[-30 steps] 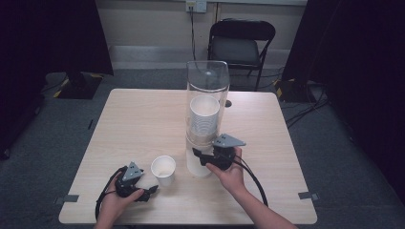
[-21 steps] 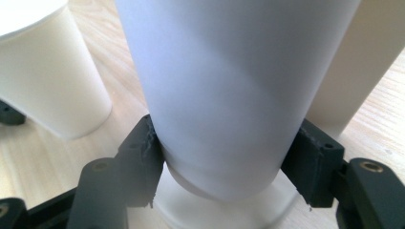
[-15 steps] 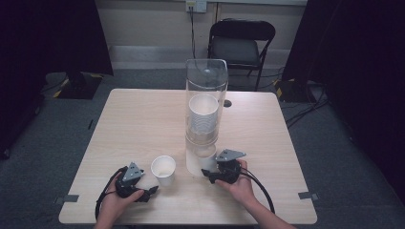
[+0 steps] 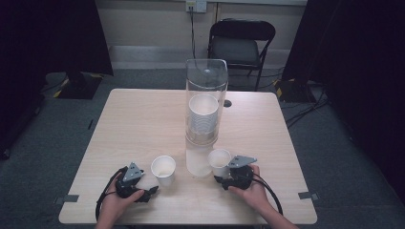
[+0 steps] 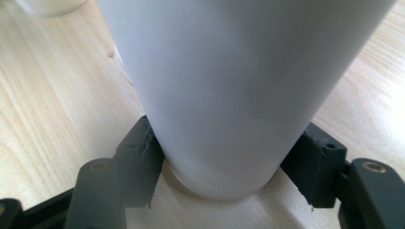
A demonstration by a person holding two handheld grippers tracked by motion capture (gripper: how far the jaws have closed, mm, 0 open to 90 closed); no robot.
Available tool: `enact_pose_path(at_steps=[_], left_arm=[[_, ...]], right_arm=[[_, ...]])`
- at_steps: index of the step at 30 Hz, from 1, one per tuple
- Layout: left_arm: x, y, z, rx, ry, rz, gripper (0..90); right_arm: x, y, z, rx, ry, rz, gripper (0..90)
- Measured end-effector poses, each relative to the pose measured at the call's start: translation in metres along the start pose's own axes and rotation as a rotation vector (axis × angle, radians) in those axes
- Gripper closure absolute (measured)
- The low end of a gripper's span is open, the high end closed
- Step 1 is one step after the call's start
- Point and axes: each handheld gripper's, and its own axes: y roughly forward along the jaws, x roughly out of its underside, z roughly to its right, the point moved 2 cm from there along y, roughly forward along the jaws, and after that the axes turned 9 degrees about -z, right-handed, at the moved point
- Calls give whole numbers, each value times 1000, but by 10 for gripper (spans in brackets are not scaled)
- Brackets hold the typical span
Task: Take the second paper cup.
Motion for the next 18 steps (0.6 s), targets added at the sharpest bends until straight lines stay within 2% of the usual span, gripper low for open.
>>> enact_pose_path(at_steps=[4, 12, 18], left_arm=[[0, 0, 0, 0, -1, 0, 140], [0, 0, 0, 1, -1, 0, 139], [0, 0, 0, 1, 0, 0, 139]], right_arm=[[-2, 2, 3, 0, 11, 2, 347], [-1, 2, 19, 26, 40, 2, 343], [0, 1, 24, 37, 52, 0, 333]])
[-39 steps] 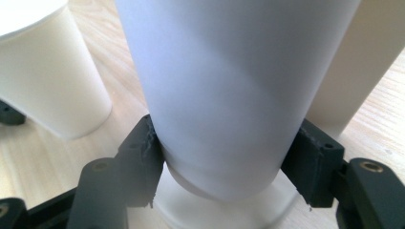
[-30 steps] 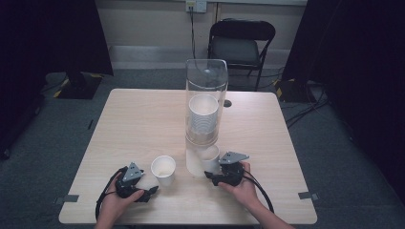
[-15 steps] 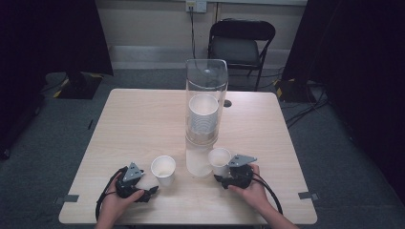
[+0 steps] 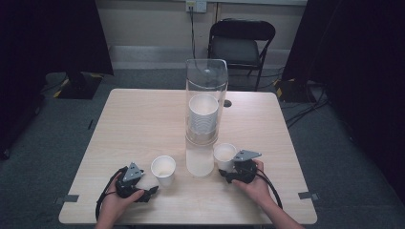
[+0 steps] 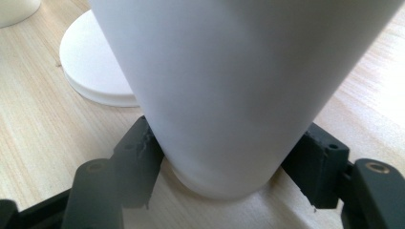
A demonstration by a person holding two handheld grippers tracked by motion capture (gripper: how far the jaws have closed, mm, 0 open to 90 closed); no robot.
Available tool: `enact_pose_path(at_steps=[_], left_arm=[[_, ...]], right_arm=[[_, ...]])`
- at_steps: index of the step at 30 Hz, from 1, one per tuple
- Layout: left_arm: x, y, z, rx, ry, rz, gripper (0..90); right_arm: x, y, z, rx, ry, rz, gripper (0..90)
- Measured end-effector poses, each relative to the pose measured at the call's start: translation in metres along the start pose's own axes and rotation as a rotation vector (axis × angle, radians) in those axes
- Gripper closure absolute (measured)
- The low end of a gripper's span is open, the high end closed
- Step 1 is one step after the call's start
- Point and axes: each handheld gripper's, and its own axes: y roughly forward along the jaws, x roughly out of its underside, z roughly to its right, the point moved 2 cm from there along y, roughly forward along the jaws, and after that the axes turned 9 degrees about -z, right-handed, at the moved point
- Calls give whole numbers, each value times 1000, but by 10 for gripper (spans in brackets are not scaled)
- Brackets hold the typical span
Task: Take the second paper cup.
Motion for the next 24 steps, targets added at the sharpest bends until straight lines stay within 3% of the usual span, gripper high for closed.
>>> enact_pose_path(at_steps=[7, 14, 24], left_arm=[[0, 0, 0, 0, -1, 0, 139], [0, 0, 0, 0, 0, 0, 139], [0, 0, 0, 2, 0, 0, 138]], right_arm=[[2, -1, 0, 9, -2, -11, 238], [3, -11, -1, 11, -8, 2, 218], [14, -31, 11, 5, 11, 11, 206]])
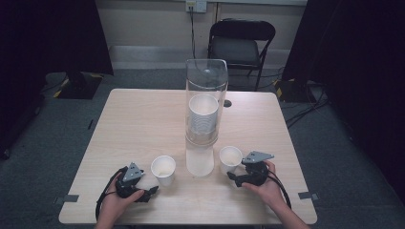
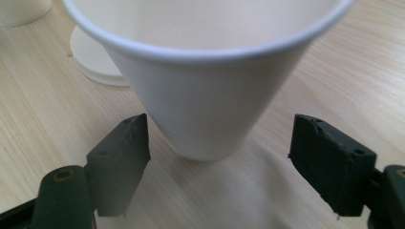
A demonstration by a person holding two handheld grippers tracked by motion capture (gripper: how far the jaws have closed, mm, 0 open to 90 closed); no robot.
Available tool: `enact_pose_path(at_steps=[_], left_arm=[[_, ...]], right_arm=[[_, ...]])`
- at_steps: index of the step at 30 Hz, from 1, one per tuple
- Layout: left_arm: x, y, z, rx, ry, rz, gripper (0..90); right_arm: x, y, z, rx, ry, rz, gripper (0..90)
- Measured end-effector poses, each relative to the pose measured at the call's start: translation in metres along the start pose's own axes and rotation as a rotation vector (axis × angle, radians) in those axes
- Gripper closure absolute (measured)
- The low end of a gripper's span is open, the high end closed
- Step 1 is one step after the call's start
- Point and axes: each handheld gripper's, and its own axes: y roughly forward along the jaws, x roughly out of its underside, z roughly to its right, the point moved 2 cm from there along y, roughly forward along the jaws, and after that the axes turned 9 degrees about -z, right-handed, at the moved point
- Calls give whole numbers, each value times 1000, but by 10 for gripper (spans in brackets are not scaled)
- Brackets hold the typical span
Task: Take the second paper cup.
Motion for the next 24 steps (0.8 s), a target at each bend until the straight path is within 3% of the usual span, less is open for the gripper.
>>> enact_pose_path(at_steps=[11, 24], left_arm=[[0, 0, 0, -1, 0, 0, 138], [0, 0, 0, -1, 0, 0, 138]], right_arm=[[16, -21, 12, 19, 40, 4, 166], [30, -33, 25, -14, 107, 28, 145]])
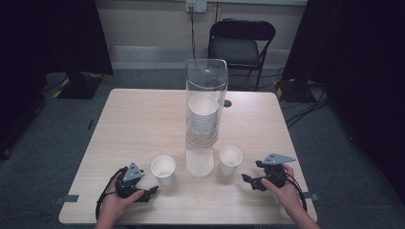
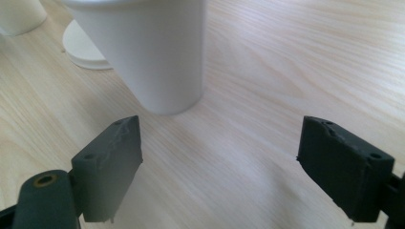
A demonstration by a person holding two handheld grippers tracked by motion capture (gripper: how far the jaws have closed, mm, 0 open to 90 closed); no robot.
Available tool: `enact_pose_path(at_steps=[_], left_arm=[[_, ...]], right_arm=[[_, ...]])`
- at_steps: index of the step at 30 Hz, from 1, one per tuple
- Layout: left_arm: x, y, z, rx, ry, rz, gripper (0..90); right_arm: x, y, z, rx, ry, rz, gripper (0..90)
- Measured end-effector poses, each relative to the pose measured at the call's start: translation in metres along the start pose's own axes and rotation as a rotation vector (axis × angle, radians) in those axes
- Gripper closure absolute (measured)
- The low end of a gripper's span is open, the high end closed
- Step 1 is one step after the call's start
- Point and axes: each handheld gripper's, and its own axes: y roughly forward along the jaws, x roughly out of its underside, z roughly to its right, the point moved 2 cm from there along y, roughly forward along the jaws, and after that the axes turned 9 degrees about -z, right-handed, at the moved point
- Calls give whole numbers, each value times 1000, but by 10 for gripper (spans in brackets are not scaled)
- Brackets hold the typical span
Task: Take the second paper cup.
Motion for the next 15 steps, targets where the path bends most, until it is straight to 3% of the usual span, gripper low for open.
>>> enact_pose_path(at_steps=[8, 15], left_arm=[[0, 0, 0, 0, 0, 0, 138], [0, 0, 0, 0, 0, 0, 138]], right_arm=[[14, -12, 14, 10, 32, -10, 145], [26, -23, 22, 35, 28, -20, 145]])
